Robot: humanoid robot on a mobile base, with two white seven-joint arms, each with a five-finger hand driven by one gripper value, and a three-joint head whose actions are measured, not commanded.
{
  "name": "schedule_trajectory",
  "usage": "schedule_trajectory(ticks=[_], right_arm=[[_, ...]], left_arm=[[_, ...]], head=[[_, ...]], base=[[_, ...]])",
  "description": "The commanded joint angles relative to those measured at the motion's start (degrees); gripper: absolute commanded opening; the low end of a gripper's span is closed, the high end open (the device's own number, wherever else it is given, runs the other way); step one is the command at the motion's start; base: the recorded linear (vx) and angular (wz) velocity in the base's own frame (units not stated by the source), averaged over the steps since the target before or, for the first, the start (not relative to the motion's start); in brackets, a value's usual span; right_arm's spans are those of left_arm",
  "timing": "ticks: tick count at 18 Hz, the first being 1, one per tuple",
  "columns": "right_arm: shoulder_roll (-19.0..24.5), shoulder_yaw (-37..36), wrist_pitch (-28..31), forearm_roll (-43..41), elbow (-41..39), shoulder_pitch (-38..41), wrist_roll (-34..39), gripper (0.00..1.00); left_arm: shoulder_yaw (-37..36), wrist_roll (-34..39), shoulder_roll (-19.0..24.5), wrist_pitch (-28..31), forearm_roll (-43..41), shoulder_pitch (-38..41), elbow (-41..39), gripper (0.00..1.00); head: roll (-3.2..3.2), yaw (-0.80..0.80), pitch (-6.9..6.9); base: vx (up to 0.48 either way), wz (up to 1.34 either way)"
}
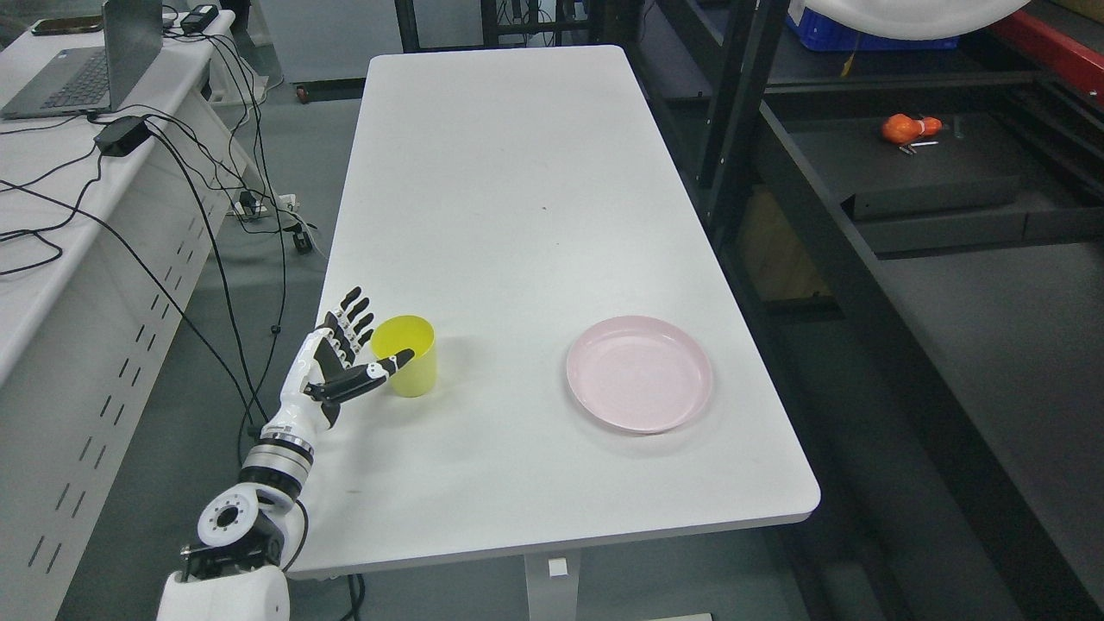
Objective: Place yellow IKEA cup on middle right shelf
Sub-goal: 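Close the left hand around the yellow cup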
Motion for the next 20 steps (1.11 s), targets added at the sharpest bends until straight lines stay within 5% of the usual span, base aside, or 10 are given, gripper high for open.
schedule_trajectory(ticks=[1, 17, 20], right_arm=[[-1.0, 0.97, 0.03, -1.41, 0.0, 0.79, -0.01, 0.99], [-1.0, 0.97, 0.03, -1.41, 0.0, 0.79, -0.01, 0.99], [-1.0, 0.97, 0.03, -1.41, 0.0, 0.79, -0.01, 0.99]], left_arm=[[-1.6, -0.56, 1.0, -0.81, -0.38, -2.04, 7.6, 0.99], [-6.78, -5.14, 1.0, -1.52, -1.09, -3.01, 12.08, 0.99], [-6.26, -5.22, 1.0, -1.52, -1.0, -2.75, 12.17, 0.87]], head=[[0.0, 0.0, 0.0], [0.0, 0.0, 0.0], [0.0, 0.0, 0.0]], base=[[0.0, 0.0], [0.0, 0.0], [0.0, 0.0]])
